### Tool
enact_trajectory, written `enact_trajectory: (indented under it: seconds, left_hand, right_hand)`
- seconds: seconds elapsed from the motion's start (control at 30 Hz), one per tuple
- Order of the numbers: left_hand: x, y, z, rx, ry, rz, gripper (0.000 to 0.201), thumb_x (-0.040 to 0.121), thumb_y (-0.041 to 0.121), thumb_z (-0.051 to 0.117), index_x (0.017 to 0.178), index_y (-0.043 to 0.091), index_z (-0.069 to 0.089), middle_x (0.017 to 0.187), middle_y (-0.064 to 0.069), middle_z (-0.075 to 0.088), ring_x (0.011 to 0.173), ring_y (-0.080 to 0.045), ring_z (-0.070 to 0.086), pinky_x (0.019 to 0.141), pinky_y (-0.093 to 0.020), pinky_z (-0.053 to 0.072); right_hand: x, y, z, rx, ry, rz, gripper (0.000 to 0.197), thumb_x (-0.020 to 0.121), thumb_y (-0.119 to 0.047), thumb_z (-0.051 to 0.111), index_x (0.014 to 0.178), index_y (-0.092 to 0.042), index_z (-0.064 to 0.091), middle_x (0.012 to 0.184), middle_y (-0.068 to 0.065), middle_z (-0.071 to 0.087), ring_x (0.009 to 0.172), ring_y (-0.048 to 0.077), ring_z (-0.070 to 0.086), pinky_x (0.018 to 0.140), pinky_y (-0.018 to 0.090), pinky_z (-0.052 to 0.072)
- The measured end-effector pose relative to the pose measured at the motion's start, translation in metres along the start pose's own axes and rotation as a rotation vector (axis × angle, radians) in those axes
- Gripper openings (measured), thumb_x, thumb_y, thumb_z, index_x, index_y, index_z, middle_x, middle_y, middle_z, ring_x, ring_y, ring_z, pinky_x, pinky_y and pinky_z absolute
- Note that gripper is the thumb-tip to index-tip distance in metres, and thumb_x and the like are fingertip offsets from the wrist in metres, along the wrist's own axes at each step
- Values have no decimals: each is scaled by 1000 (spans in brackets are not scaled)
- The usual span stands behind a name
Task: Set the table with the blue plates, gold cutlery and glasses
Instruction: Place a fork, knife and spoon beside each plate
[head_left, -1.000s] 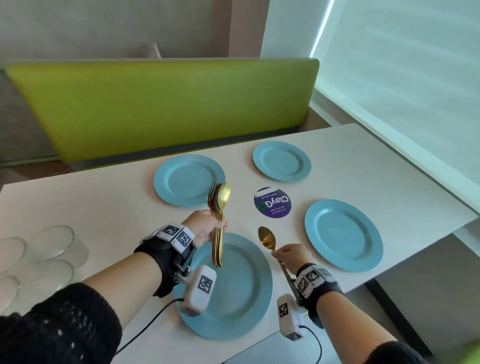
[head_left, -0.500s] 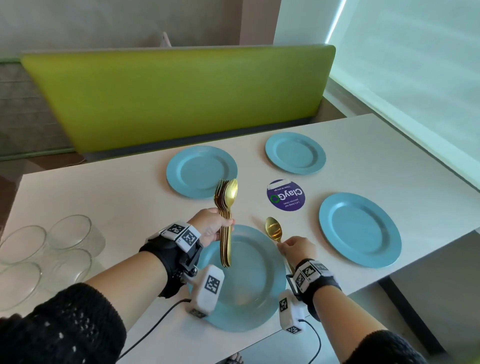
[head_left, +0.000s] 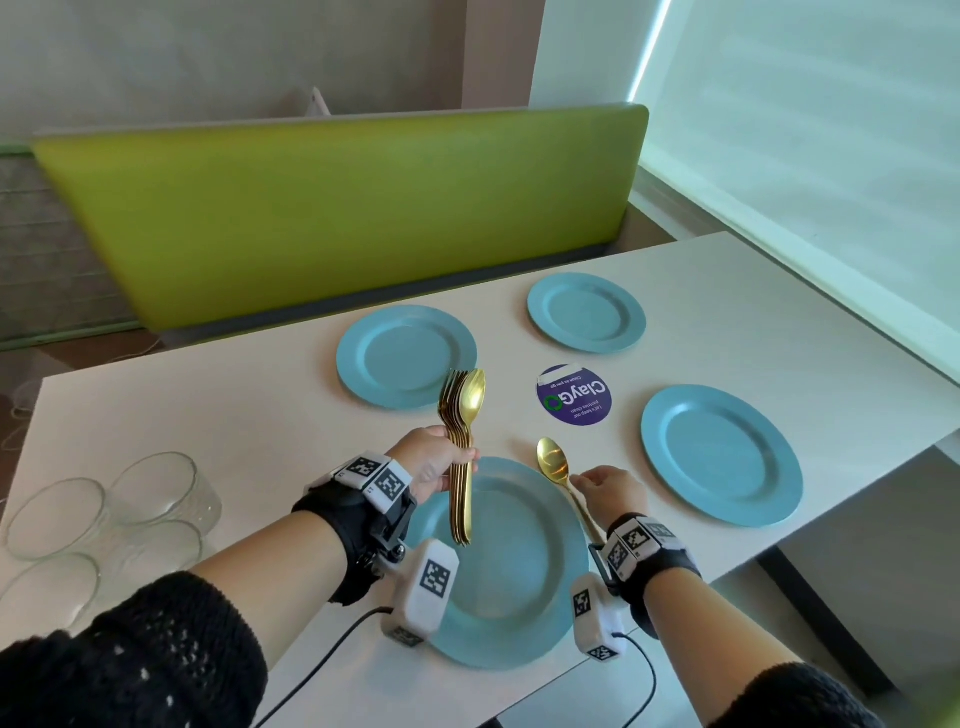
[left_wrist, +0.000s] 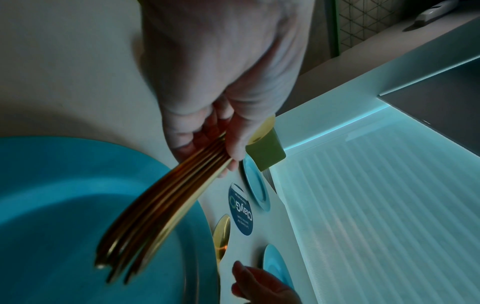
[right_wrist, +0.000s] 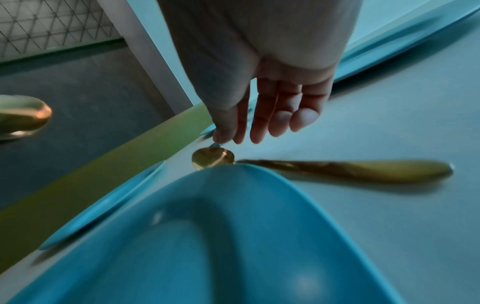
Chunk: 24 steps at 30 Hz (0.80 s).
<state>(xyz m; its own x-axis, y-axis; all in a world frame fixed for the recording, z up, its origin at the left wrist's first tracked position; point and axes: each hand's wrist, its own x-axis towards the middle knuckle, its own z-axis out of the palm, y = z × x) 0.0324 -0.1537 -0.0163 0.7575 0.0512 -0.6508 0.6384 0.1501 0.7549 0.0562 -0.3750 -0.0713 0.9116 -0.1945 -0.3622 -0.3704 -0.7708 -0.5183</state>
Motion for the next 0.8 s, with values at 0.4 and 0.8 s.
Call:
enact_trajectory:
  seconds: [0.4,0.8]
  left_hand:
    - [-1,24,54,-14,-105,60,17,91,0,55,80,13,55,75,-4,58,69,-17,58,60,-28,49]
    - [27,48,133,63,-208,55,14,92,6,55,94,19,58,83,0,61,73,-14,56,59,-27,44]
  right_hand:
    - [-30,-50,-43,193,-198,-302,19,88,-33,62,100,-20,70,77,-4,66,60,5,59,55,16,45]
    - [19,-27,-87,451,-250,-139,18,87,-11,65,71,-20,61,69,0,56,62,9,52,57,19,47]
